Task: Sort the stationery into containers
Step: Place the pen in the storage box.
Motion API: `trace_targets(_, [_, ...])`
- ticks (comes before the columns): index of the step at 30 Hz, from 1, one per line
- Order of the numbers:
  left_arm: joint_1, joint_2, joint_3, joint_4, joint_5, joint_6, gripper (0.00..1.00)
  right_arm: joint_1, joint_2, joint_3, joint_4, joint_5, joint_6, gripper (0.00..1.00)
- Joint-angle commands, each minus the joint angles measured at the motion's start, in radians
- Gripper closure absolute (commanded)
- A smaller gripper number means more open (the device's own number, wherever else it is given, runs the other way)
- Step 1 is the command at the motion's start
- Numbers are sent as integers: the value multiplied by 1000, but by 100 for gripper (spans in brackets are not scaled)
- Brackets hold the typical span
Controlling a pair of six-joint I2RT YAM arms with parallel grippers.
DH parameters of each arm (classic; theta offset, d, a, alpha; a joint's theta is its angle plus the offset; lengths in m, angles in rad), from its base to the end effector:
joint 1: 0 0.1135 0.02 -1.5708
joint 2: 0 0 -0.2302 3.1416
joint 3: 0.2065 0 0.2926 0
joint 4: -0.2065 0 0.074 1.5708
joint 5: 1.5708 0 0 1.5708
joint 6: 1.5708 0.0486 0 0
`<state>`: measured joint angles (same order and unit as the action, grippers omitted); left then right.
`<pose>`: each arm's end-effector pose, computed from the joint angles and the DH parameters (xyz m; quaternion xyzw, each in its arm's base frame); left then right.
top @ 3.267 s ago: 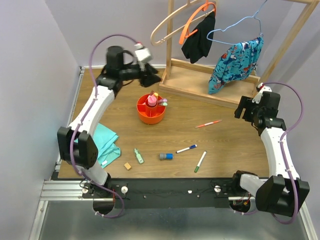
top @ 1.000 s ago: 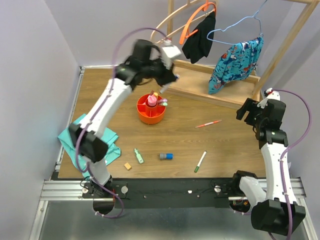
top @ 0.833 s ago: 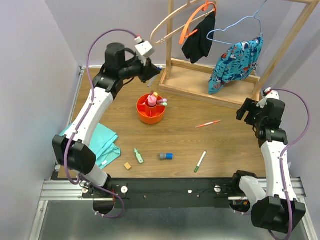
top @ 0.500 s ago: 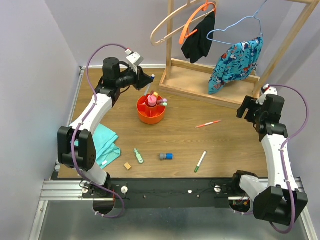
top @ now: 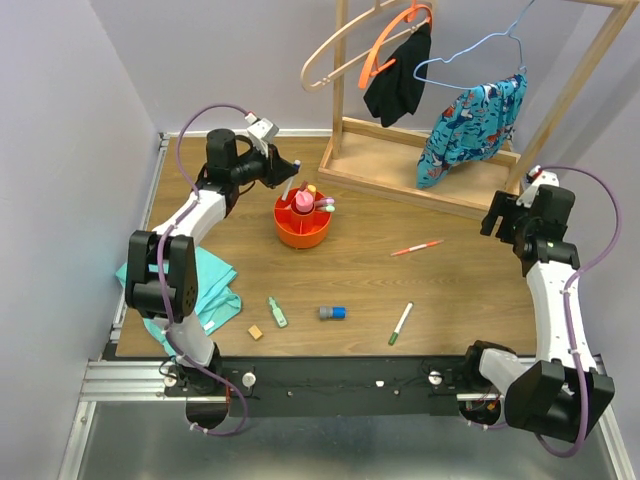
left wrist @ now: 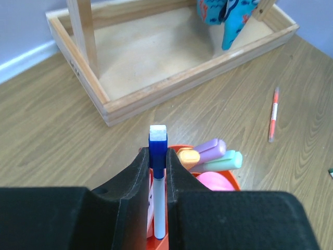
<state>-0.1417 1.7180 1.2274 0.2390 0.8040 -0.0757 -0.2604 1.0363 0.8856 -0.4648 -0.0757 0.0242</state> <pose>0.4296 -0.0966 0.2324 0.2636 0.7189 -0.3685 0.5271 0.2859 -0.0724 0.2572 0.1086 0.8809 -0.0208 0.4601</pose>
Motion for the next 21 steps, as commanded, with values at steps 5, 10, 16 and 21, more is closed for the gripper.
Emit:
trace_targets(5, [16, 91, -22, 75, 40, 14, 80, -59, -5, 33, -46, 7, -15, 15])
trace_targets(10, [16, 98, -43, 63, 38, 34, 75, -69, -13, 21, -52, -4, -15, 15])
trace_targets(16, [17, 72, -72, 17, 53, 71, 70, -74, -21, 1, -46, -15, -15, 15])
trace_targets(21, [19, 35, -82, -39, 17, 103, 63, -74, -27, -13, -35, -24, -9, 15])
